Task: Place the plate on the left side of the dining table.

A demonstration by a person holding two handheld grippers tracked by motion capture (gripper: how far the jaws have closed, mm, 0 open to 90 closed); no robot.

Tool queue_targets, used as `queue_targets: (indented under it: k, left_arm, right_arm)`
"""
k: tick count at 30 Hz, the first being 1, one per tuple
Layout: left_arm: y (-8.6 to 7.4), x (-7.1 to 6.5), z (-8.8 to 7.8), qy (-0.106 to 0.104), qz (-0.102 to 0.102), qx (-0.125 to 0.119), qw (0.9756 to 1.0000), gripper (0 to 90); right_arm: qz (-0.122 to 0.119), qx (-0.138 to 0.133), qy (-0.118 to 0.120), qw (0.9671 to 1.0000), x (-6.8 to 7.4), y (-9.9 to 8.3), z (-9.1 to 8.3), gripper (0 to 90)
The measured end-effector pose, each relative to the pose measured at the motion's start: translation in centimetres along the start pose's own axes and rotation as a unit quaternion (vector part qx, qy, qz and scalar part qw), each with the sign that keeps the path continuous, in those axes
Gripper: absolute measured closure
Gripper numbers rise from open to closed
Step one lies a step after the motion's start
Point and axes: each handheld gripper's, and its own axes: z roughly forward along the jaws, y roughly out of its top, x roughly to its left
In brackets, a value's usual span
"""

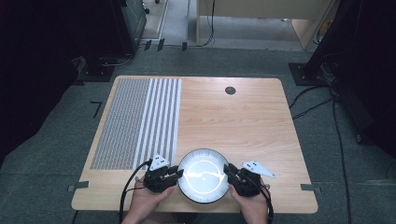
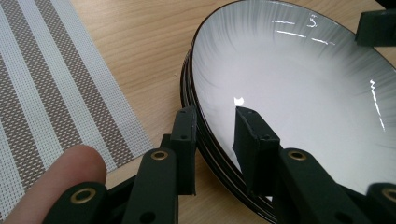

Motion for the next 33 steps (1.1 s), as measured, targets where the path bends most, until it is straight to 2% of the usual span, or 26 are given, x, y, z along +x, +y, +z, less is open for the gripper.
queue_targets:
  k: [3,5,7,8,9,13,16,20,23,25,33]
  left_arm:
    - [-0.1,0.1,0.0,-0.003,-0.002,0.000,1.0000,69.8]
    - [-0.1,0.1,-0.1,-0.004,-0.002,-0.001,1.0000,70.1]
    - [-0.1,0.1,-0.1,-0.005,-0.002,-0.001,1.0000,70.5]
    - [-0.1,0.1,-0.1,-0.005,-0.002,-0.001,1.0000,70.8]
    - [-0.1,0.2,-0.1,-0.005,-0.004,-0.003,1.0000,71.5]
    - [-0.1,0.3,-0.2,-0.012,-0.007,-0.002,0.9999,72.4]
    - [0.0,0.4,-0.2,-0.014,-0.011,0.001,0.9998,72.9]
    - [-0.1,0.4,-0.2,-0.014,-0.012,0.001,0.9998,72.7]
    - [0.0,0.7,-0.2,-0.030,-0.016,0.010,0.9994,71.0]
    - [0.0,0.9,-0.2,-0.038,-0.021,0.012,0.9990,70.0]
    - [0.0,1.0,-0.3,-0.045,-0.021,0.019,0.9986,67.0]
  right_arm:
    - [0.008,-0.013,-0.032,0.9994,-0.2,0.2,-0.3,76.6]
    - [0.019,-0.007,-0.042,0.9989,-0.5,0.3,-0.4,78.2]
    - [0.038,0.008,-0.032,0.9987,-0.8,0.2,-0.2,79.0]
    - [0.038,0.008,-0.032,0.9987,-0.8,0.2,-0.2,79.0]
    - [0.053,0.024,-0.018,0.9982,-0.9,0.1,0.1,80.1]
    - [0.058,0.043,-0.027,0.9970,-0.8,-0.2,0.4,83.5]
    - [0.080,0.046,-0.023,0.9955,-1.0,-0.1,0.2,84.4]
    - [0.076,0.043,-0.031,0.9957,-0.8,-0.2,0.1,84.9]
    - [0.099,0.037,-0.027,0.9940,-0.9,-0.2,0.0,85.5]
    - [0.103,0.033,-0.029,0.9937,-0.9,-0.3,0.0,85.7]
    - [0.134,0.032,-0.013,0.9903,-1.4,-0.4,-0.1,85.6]
